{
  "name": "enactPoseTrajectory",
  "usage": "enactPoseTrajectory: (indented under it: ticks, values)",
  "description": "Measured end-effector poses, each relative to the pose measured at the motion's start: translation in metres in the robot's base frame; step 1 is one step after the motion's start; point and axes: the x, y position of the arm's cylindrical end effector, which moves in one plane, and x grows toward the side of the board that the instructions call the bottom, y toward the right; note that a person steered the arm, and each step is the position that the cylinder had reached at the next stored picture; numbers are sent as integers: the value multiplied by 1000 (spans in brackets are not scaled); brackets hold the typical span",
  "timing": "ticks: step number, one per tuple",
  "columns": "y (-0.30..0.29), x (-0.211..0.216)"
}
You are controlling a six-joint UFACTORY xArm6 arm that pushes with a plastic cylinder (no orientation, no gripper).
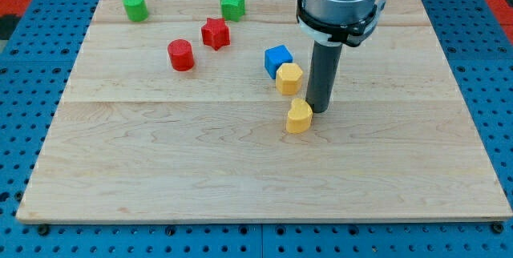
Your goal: Push the yellow heart to the center left
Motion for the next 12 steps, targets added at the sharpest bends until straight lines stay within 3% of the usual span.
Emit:
enactPoseTrajectory:
  ticks: [1, 2, 3, 4, 5, 7, 8, 9, 11, 12]
  values:
    - [-82, 23]
    - [-179, 4]
    - [-147, 13]
    - [-78, 6]
    - [-57, 63]
    - [-242, 32]
    - [-289, 26]
    - [-298, 44]
    - [-305, -22]
    - [-321, -2]
